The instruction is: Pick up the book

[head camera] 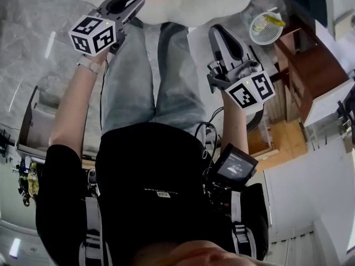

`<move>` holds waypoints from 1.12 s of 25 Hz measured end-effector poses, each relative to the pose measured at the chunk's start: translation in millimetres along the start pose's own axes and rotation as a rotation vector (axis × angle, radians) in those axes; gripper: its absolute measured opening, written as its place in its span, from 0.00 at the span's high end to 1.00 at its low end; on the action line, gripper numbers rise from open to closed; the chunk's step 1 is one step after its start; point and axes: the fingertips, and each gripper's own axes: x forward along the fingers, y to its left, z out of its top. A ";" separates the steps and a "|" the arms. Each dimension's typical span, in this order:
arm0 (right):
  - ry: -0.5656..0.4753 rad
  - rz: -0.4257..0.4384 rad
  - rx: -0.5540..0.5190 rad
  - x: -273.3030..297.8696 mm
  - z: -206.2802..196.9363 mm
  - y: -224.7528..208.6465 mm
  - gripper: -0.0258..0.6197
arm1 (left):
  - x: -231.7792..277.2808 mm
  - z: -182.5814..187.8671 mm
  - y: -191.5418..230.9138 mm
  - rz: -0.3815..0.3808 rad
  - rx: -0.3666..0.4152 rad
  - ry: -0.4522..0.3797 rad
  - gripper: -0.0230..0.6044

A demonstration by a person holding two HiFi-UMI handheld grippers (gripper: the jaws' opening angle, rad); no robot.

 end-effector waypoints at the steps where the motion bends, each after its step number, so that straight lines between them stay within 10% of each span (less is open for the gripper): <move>1: 0.008 0.001 0.000 4.2 -3.3 -5.4 0.88 | 5.2 -4.9 7.4 0.003 -0.012 -0.004 0.77; 28: 0.086 0.016 -0.006 98.7 -100.3 -151.3 0.88 | 138.0 -141.8 190.6 0.095 -0.360 -0.092 0.65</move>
